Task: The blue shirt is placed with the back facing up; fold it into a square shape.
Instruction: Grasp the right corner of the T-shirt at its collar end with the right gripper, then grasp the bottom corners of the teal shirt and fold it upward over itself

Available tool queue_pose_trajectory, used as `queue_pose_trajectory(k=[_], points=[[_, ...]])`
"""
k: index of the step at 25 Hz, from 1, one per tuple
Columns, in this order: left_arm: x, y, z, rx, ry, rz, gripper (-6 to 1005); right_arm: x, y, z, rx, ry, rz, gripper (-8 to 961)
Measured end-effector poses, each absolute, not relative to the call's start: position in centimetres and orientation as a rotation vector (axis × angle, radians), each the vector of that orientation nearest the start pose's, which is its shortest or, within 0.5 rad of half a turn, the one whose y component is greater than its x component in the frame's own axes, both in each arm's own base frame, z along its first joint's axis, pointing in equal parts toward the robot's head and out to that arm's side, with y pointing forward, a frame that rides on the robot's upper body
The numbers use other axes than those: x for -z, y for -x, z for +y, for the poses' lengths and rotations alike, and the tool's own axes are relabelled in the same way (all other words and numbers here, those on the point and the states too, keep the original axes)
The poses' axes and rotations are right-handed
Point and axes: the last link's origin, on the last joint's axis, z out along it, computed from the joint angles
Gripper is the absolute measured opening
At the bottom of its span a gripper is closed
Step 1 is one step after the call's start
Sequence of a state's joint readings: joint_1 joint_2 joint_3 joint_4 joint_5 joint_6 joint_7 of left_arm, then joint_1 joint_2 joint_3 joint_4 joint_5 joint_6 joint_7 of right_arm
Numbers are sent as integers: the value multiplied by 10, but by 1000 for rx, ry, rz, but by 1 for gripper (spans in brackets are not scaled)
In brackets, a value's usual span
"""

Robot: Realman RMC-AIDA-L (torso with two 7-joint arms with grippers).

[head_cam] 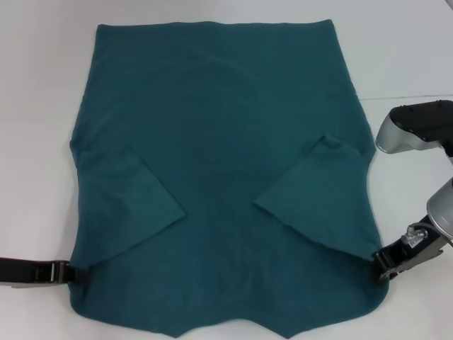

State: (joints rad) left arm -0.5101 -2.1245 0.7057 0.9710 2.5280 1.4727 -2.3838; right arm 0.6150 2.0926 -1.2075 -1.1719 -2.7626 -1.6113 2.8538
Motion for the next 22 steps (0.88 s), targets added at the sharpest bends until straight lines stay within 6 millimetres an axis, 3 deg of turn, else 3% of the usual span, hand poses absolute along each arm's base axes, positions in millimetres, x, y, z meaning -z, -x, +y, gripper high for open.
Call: queue_pose_trajectory(k=[1, 7, 12, 22], points=[[-20, 304, 330, 93, 2246, -1688, 74, -11, -240, 348, 568, 2192, 1554, 317], [-20, 304, 330, 92, 2249, -1693, 76, -11, -241, 347, 575, 2204, 1542, 82], [-22, 307, 327, 110, 2239, -1716, 78, -13, -240, 343, 605, 2260, 1504, 36], [-35, 304, 314, 55, 2309, -1828, 82, -20, -237, 324, 743, 2444, 1458, 36]])
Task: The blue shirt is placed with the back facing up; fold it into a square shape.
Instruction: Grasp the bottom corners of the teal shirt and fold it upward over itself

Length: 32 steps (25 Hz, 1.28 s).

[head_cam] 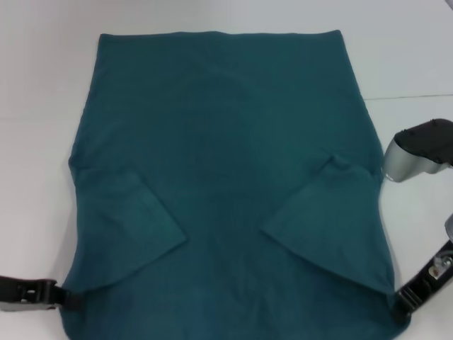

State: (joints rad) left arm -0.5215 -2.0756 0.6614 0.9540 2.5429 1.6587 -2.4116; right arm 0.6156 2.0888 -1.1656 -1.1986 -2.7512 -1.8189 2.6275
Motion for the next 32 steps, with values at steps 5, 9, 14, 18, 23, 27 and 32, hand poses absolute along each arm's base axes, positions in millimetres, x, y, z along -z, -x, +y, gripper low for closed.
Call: queue_pose_trajectory(k=[5, 9, 14, 18, 23, 27, 32], points=[[-48, 310, 298, -58, 2309, -1922, 84, -22, -233, 310, 830, 2566, 1438, 36], [-53, 314, 280, -190, 2325, -2010, 86, -22, -230, 301, 858, 2654, 1430, 36], [-55, 315, 263, -323, 2346, -2083, 88, -14, -238, 292, 985, 2700, 1404, 36], [-55, 315, 254, -395, 2364, -2125, 89, -3, -240, 281, 1093, 2759, 1361, 35], [-52, 313, 246, -468, 2401, -2146, 91, 5, -240, 272, 1163, 2793, 1360, 35], [-48, 312, 243, -520, 2414, -2147, 93, 5, -241, 267, 1185, 2788, 1399, 35], [-46, 309, 246, -388, 2465, -2135, 95, -2, -239, 274, 1041, 2827, 1419, 35]])
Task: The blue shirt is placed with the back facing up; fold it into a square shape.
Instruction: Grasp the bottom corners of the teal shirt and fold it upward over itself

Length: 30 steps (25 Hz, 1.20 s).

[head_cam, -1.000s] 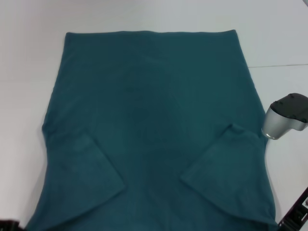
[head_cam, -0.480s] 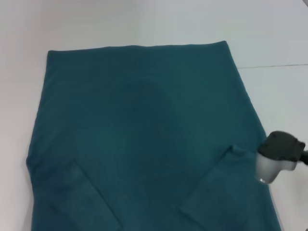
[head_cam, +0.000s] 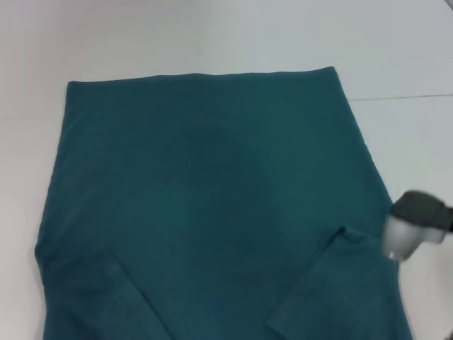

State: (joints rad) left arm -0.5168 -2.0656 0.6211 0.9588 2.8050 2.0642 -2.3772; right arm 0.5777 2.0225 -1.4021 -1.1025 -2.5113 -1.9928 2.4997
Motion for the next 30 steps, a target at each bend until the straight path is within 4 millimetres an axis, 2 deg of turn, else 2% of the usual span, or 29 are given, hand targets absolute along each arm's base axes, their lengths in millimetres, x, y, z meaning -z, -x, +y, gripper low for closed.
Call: queue_pose_trajectory(k=[3, 9, 15, 24, 30], points=[[-50, 305, 253, -237, 2490, -2110, 96, -15, -238, 286, 865, 2845, 1424, 35], [-68, 301, 269, 106, 2458, -2049, 98, -55, -243, 312, 500, 2782, 1446, 35], [-76, 290, 291, 296, 2442, -1980, 100, -85, -245, 334, 259, 2659, 1430, 36], [-80, 277, 329, 489, 2342, -1908, 104, -105, -250, 358, 32, 2477, 1421, 35], [-82, 272, 349, 588, 2288, -1833, 106, -108, -248, 374, -67, 2395, 1401, 35]])
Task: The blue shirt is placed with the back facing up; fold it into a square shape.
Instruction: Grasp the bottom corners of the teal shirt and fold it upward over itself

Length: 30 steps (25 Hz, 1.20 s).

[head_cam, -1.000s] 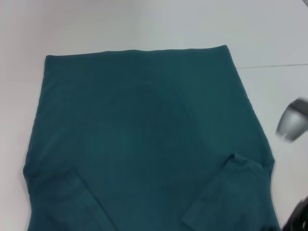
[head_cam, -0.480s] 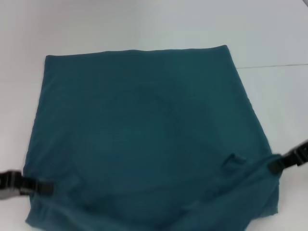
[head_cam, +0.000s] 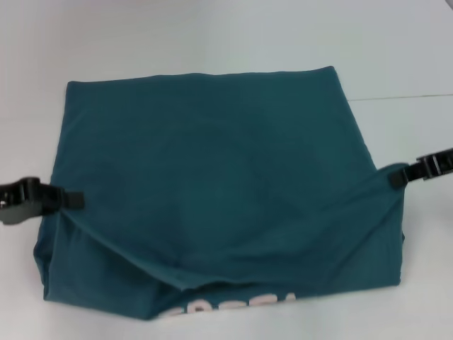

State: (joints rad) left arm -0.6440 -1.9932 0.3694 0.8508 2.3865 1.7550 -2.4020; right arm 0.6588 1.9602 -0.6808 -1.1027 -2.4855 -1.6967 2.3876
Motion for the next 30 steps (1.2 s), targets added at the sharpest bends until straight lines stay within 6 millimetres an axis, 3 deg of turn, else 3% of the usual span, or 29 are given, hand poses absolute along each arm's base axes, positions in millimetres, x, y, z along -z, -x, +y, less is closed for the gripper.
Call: queue_pose_trajectory(k=[12, 20, 30], points=[[-90, 277, 373, 734, 2123, -1750, 111, -123, -250, 395, -236, 2222, 1399, 36], [-87, 272, 386, 762, 2124, -1686, 114, -127, -256, 407, -340, 2112, 1386, 35], [-73, 264, 407, 760, 2145, -1551, 118, -111, -263, 422, -422, 2050, 1346, 36]])
